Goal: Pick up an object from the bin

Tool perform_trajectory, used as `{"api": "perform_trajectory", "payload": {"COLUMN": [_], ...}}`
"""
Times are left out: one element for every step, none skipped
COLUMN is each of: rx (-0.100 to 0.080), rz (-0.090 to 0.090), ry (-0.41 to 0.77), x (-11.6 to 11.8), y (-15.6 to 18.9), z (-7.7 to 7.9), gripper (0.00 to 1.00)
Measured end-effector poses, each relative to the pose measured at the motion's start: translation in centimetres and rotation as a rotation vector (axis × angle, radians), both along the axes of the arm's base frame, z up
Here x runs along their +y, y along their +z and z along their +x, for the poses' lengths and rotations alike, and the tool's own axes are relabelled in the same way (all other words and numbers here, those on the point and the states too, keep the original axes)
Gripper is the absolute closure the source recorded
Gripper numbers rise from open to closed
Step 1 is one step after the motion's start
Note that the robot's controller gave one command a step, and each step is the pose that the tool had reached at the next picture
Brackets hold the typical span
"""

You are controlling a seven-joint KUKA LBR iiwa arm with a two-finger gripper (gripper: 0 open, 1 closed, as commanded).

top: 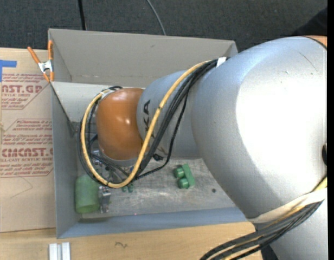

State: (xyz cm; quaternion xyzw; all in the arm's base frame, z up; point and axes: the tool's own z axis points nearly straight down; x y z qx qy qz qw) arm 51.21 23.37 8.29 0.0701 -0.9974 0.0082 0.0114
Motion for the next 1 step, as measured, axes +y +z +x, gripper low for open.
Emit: {"api": "perform_trajectory", "payload": {"rx": [-0.03], "rz": [0.021], "ry": [0.142], "x": [-4.37], "y": [13.61], "z": [1.03], "gripper": [1.0]}}
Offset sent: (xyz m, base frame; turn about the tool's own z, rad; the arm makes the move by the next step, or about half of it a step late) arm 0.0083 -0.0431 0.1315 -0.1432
